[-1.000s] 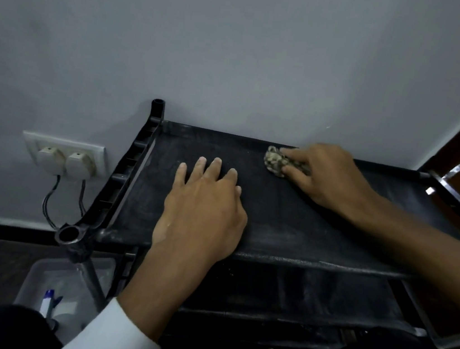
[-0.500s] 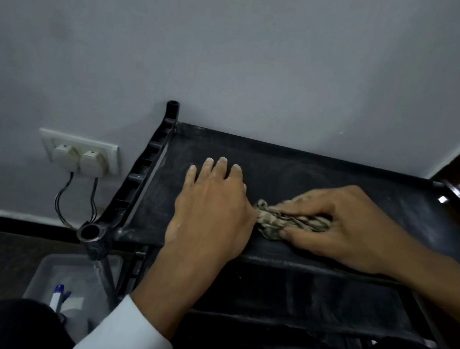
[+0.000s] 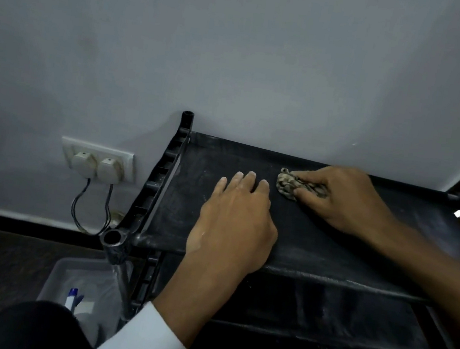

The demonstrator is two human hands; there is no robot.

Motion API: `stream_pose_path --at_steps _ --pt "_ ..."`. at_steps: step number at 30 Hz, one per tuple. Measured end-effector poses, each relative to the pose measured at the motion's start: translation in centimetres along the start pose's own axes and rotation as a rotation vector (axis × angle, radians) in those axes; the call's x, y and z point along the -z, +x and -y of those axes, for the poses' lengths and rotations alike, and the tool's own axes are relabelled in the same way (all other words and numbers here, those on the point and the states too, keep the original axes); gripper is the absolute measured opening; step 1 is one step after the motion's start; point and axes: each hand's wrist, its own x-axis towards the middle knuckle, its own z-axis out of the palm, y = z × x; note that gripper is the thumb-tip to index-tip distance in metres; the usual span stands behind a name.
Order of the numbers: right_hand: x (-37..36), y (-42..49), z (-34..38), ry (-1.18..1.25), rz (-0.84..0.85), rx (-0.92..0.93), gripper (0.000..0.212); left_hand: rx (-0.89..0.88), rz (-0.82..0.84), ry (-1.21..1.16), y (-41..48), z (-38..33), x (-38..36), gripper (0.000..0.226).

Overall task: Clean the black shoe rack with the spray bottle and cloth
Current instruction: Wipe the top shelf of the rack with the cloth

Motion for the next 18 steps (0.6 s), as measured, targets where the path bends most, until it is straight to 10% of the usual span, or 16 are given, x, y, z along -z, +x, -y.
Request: stream_pose_path --at_steps 8,18 --pt "3.2 -5.8 -0.3 0.18 0.18 0.107 0.033 -0.028 0.016 -0.041 -0.1 0.5 -0.2 0.046" --pt "6.4 -11.3 -6.0 0.197 0.162 -0.126 0.035 -0.486 -0.065 0.147 -0.5 -5.7 0.0 0.047"
